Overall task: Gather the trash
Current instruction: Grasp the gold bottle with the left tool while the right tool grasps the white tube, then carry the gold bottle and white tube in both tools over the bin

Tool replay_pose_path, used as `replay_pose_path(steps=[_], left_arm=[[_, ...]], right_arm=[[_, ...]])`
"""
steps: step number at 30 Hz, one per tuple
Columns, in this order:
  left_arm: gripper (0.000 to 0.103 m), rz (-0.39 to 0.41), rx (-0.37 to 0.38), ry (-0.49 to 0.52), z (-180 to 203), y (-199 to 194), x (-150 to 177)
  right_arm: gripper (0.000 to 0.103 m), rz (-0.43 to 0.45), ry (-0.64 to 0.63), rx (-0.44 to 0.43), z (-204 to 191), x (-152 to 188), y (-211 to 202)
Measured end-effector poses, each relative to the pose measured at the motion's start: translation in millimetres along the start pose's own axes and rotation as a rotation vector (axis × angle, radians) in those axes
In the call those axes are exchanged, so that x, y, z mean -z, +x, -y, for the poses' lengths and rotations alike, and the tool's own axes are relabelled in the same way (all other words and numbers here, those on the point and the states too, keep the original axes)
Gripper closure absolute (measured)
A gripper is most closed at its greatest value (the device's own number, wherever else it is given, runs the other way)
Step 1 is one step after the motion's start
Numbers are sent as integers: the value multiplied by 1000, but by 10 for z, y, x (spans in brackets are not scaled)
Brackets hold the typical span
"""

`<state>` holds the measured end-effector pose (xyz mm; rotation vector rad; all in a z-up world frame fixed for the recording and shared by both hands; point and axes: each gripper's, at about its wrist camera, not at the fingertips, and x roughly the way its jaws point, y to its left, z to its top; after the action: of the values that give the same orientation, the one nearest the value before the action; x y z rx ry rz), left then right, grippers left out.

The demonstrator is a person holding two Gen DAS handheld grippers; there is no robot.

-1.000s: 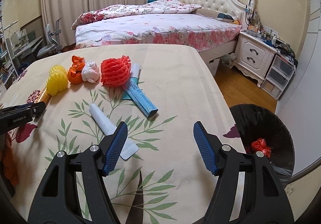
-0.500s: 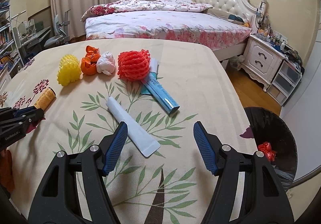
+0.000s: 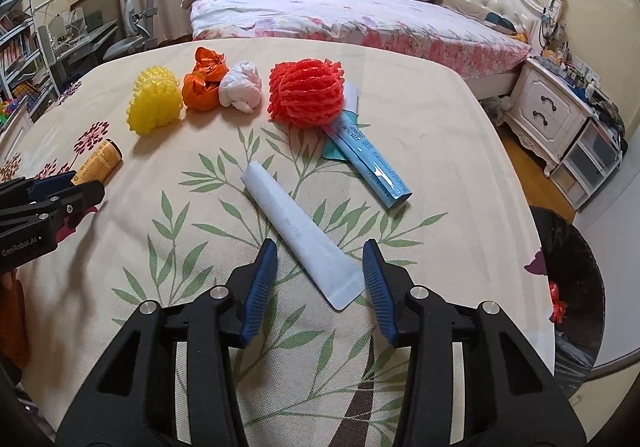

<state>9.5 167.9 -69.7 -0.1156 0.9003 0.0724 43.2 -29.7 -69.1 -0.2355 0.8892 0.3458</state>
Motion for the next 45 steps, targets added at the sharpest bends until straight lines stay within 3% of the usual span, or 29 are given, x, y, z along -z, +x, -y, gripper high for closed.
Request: replay_pose_path(steps=[3,7,17,20,22,30,34,45], left_arm=[[64,7,-2,15,14,-7,13],[78,14,-6,36,45,-15,29],[78,42,-7,40,54,-62,51],[78,43,-7,40,55,-67,56],[78,47,-9,39,54,-74,53],[78,49,-16,18,-1,-90,62],[78,50,-13,4,-36,-94,65],[78,97,-5,6,27,-168,47]], right_arm=[[74,-2,-3,-18,-38,7,-2],[77,3,-4,-10,-66,15,-18],[89,17,14,-30,-58,17,-57],[85,13,3,-38,-79,1,-59],[72,10,9,-43,-73,-16,-41],[70,-9,3,-40,-97,-85,62],[83,-9,-11,-45,-126,-79,50],[85,71,56,-42,56,-2,-193]])
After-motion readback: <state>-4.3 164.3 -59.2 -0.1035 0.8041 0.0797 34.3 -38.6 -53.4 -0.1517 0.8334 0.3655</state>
